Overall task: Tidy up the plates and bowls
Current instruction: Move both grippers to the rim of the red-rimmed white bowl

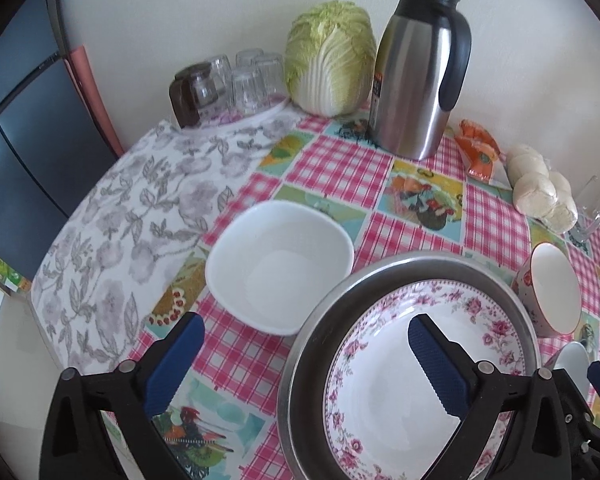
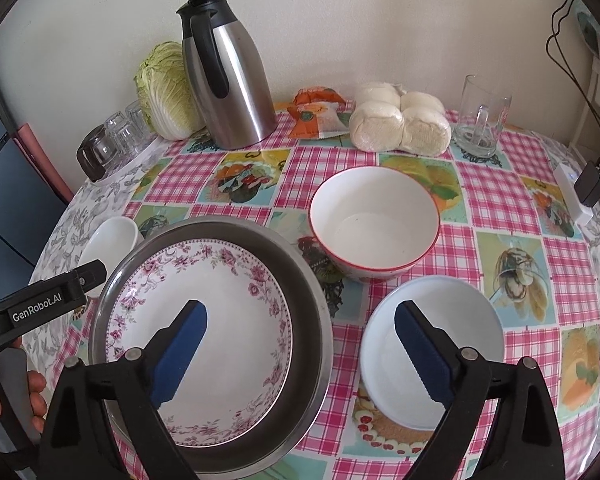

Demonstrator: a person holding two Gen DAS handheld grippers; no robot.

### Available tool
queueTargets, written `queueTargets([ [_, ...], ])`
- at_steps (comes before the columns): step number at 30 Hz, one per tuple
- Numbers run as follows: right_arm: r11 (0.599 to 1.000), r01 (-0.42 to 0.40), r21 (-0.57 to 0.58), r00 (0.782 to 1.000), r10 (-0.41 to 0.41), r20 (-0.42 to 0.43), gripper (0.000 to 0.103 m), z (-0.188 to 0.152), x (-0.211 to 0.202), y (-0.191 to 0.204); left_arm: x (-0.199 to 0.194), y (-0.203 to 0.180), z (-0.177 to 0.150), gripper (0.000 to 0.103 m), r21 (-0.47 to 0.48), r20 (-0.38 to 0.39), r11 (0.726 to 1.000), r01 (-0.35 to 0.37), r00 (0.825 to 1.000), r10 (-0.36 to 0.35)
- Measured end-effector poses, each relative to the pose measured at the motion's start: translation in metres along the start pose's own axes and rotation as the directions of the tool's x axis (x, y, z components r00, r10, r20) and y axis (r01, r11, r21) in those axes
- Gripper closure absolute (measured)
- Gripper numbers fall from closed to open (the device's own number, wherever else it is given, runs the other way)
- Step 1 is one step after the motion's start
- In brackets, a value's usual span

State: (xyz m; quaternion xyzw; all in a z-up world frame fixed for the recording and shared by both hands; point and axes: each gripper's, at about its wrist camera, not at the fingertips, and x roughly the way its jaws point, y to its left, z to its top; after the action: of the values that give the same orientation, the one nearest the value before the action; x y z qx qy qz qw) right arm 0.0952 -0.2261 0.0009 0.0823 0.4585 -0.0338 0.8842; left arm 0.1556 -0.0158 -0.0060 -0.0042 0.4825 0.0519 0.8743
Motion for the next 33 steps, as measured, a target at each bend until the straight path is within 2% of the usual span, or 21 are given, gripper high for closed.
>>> queueTargets([
  [4, 1.0, 0.011, 0.019, 1.0, -0.012, 0.025, 0.004, 0.004, -0.004, -0.008, -0.007, -0.005, 0.004, 0.0, -0.012, 0.078, 1.0, 0.008, 0.997, -0.007],
  [10, 0.997, 0.038, 0.068, 0.997, -0.042, 0.061, 0.003, 0.011, -0.01, -0.028, -0.009, -0.027, 0.012, 0.0, 0.002, 0.112, 0.999, 0.05, 0.993, -0.05],
  [14, 0.994, 0.067, 0.081, 0.993, -0.075, 0.094, 0.003, 0.015, -0.014, -0.039, -0.014, -0.05, 0.015, 0.0, 0.061, 0.147, 0.997, 0.037, 0.988, -0.046],
  [22, 0.994, 0.03, 0.101, 0.994, -0.04, 0.1, 0.003, 0.023, -0.013, -0.058, -0.02, -0.083, 0.024, 0.0, 0.117, 0.166, 0.99, 0.083, 0.981, -0.102],
  [29, 0.989, 0.06, 0.135, 0.991, -0.075, 0.109, 0.003, 0.033, -0.012, -0.076, -0.02, -0.105, 0.033, 0.0, 0.133, 0.171, 0.979, 0.155, 0.969, -0.176],
  [33, 0.982, 0.08, 0.17, 0.991, -0.097, 0.093, 0.003, 0.038, -0.007, -0.09, -0.018, -0.118, 0.035, 0.0, 0.148, 0.189, 0.976, 0.16, 0.964, -0.187],
])
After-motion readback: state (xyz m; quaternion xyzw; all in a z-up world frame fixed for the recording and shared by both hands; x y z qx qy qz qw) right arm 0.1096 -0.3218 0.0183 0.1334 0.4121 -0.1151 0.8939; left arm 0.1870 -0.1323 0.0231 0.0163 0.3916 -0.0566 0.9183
